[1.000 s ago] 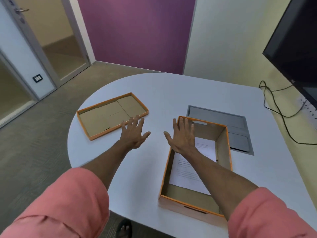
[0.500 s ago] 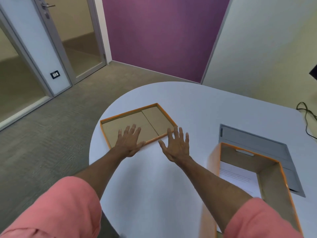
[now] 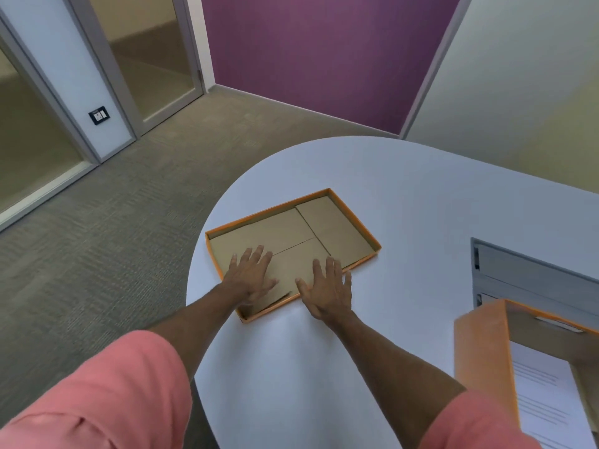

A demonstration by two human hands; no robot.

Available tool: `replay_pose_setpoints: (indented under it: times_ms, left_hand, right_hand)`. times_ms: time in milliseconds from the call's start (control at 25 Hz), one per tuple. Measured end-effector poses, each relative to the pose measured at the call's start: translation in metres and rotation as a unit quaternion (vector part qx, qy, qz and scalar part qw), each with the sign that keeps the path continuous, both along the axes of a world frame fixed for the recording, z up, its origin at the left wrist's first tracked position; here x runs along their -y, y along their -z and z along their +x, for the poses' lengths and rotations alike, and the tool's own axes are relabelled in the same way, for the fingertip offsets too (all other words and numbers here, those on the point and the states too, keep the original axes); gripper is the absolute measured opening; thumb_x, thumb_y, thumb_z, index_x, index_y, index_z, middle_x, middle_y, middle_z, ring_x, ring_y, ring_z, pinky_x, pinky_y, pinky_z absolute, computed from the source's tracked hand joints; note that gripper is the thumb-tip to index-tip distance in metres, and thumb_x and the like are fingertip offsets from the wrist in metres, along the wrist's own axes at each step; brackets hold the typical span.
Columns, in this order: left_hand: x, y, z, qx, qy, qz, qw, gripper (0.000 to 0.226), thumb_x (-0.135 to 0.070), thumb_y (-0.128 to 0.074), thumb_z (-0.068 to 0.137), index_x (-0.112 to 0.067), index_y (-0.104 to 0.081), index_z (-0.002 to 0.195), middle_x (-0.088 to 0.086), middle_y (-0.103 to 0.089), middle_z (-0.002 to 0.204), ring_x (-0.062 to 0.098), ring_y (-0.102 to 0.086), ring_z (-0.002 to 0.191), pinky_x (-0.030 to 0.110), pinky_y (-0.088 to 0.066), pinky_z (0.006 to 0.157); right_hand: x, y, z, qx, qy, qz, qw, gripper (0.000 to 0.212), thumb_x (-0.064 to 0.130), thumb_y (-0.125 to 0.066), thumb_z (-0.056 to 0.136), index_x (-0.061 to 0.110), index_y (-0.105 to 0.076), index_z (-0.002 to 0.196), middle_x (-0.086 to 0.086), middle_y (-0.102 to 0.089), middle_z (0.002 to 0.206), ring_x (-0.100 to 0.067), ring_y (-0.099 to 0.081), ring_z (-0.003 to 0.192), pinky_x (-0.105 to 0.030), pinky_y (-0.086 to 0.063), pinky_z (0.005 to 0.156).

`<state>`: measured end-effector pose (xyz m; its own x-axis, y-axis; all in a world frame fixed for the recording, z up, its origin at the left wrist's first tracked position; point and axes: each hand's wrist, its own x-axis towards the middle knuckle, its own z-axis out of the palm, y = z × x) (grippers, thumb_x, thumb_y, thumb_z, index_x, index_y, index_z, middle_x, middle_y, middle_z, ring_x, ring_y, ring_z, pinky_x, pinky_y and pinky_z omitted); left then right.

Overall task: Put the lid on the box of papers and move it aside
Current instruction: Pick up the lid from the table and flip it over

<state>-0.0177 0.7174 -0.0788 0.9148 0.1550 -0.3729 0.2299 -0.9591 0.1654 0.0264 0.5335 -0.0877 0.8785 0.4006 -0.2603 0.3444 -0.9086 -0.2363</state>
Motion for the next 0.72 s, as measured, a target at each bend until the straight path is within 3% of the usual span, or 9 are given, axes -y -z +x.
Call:
replay_pose_setpoints:
  times_ms: [160, 400, 560, 720]
  left_hand:
    - [-0.004, 0.024, 0.016, -0.020, 0.010, -0.032, 0.999, 0.075, -0.053, -0.035, 0.097, -0.017, -0.002, 0.155, 0.007, 0.006, 0.164, 0.029, 0.002, 0.151, 0.051, -0.006, 0.121]
    - [0.013, 0.049, 0.018, -0.047, 0.005, -0.065, 0.997, 0.077, -0.052, -0.034, 0.097, -0.018, 0.004, 0.154, 0.008, 0.010, 0.163, 0.033, 0.005, 0.150, 0.050, -0.009, 0.121]
    - [0.047, 0.053, 0.001, -0.025, -0.004, -0.035, 0.999, 0.072, -0.055, -0.028, 0.097, -0.019, -0.004, 0.155, 0.009, 0.007, 0.164, 0.033, 0.000, 0.150, 0.050, -0.013, 0.119]
    - [0.097, 0.054, -0.020, 0.010, 0.029, 0.048, 0.998, 0.074, -0.059, -0.027, 0.094, -0.017, -0.013, 0.153, 0.016, -0.008, 0.161, 0.037, -0.021, 0.141, 0.049, -0.025, 0.110]
  right_hand:
    - [-0.018, 0.023, 0.017, -0.006, -0.025, -0.024, 0.999, 0.070, 0.056, -0.027, 0.097, 0.018, -0.017, 0.155, -0.017, -0.011, 0.164, -0.033, -0.006, 0.152, -0.053, -0.009, 0.122]
    - [-0.014, 0.046, 0.028, -0.079, -0.051, -0.077, 0.993, 0.066, 0.049, -0.031, 0.099, 0.025, -0.009, 0.156, -0.018, -0.005, 0.164, -0.036, -0.005, 0.151, -0.053, -0.004, 0.121]
    - [0.016, 0.047, 0.034, -0.083, -0.102, -0.107, 0.986, 0.063, 0.047, -0.029, 0.099, 0.030, -0.008, 0.156, -0.017, -0.001, 0.164, -0.036, -0.003, 0.152, -0.052, -0.002, 0.121]
    - [0.065, 0.037, 0.046, -0.087, -0.180, -0.161, 0.966, 0.063, 0.047, -0.030, 0.100, 0.033, -0.005, 0.156, -0.013, 0.002, 0.165, -0.033, -0.001, 0.152, -0.049, 0.000, 0.122]
